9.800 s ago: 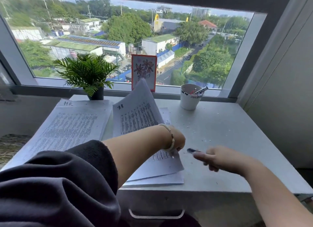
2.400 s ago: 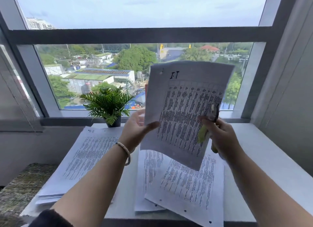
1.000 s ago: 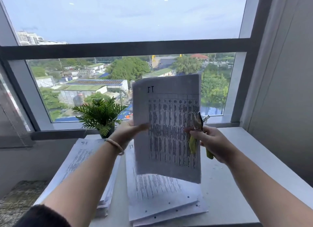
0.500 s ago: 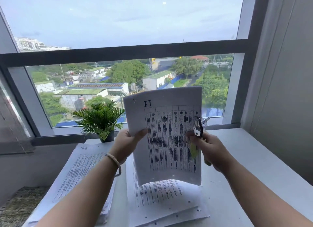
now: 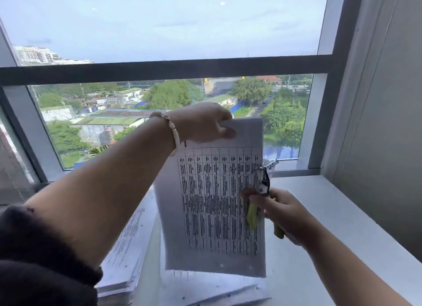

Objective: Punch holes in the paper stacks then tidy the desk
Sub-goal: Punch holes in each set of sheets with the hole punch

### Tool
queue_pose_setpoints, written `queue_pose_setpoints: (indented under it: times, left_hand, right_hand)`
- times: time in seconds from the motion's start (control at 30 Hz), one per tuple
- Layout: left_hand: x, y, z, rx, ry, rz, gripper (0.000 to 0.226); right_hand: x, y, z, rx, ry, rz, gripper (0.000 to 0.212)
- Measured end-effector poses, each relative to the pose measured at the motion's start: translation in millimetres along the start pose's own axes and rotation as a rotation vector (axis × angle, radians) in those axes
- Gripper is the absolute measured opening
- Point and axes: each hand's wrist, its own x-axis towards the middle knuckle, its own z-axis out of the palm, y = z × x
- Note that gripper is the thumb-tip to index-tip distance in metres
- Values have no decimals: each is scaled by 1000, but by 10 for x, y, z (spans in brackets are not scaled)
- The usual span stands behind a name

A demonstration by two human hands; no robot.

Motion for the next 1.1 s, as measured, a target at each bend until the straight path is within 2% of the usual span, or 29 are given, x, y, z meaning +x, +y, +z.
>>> queue_pose_setpoints:
  times: [0.07, 0.2, 0.27, 0.37, 0.43, 0.5, 0.53, 0.57, 0.63, 0.87, 1.1]
  left_hand:
    - [74, 12, 9, -20, -33, 54, 24]
    - [194, -130, 246, -77, -94, 82, 40]
    - [199, -242, 461, -108, -163, 66, 35]
    - [171, -373, 768, -170, -219, 27, 37]
    - [148, -401, 910, -195, -225, 12, 31]
    - [142, -397, 1001, -225, -223, -1, 20]
    - [144, -387, 1033, -246, -220, -11, 23]
    - [152, -377, 1059, -264, -218, -21, 26]
    - [170, -363, 1108, -276, -221, -21, 27]
    - [207, -439, 1217, -262, -243, -3, 23]
    - [237, -486, 1264, -301, -264, 19, 21]
  right_hand:
    - [-50, 7, 3, 68, -30, 51, 27]
    - [-101, 10, -32, 118, -151, 192, 18]
    - [-63, 13, -95, 21, -83, 231, 17]
    - [57, -1, -231, -253, 60, 226, 13]
    - [159, -45, -306, -620, 73, 238, 19]
    - [268, -60, -314, -1012, 53, 258, 38]
    - [309, -75, -289, -1145, 57, 266, 53]
    - [351, -78, -262, -1237, 62, 265, 66]
    - [411, -59, -202, -1370, 76, 241, 76]
    - [451, 46, -125, -1457, 24, 184, 79]
    - [501, 142, -170, -1371, -63, 146, 66]
